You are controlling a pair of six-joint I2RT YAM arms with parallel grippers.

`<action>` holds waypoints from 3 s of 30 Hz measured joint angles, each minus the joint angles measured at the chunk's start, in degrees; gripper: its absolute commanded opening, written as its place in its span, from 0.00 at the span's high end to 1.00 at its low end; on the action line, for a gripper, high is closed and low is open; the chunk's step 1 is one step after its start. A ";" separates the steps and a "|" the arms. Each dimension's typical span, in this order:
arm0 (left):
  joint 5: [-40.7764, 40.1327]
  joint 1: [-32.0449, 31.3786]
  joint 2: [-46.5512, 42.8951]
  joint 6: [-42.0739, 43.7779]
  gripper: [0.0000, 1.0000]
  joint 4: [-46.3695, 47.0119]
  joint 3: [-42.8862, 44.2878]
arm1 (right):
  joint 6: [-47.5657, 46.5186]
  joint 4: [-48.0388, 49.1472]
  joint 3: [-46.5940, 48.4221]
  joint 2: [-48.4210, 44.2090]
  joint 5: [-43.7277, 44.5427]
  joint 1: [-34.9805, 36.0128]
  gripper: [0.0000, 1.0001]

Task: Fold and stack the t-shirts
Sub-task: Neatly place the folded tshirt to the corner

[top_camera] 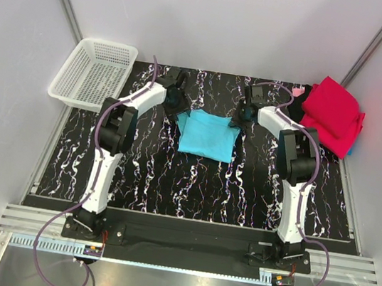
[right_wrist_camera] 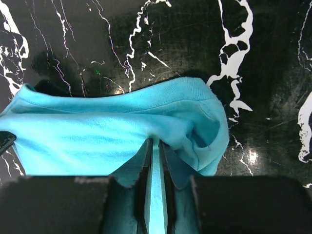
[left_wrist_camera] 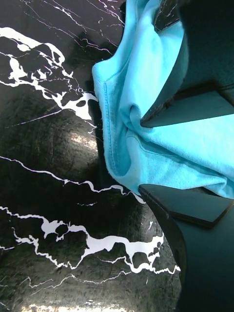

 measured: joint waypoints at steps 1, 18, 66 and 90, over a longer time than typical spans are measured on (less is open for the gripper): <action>-0.02 -0.02 0.00 0.04 0.44 -0.04 0.00 | 0.04 -0.09 0.00 -0.04 0.11 0.00 0.83; 1.92 -2.78 -22.12 3.48 0.45 1.27 -17.51 | -2.67 -1.22 -7.76 -15.78 -5.64 -0.74 0.78; -3.56 -12.48 -18.78 0.28 0.44 1.95 -28.87 | 5.25 7.54 -36.81 -23.82 -7.96 7.34 0.79; -8.68 -12.79 -20.22 2.84 0.44 -3.85 -29.03 | 5.73 0.02 -37.68 -27.71 -1.16 7.67 0.70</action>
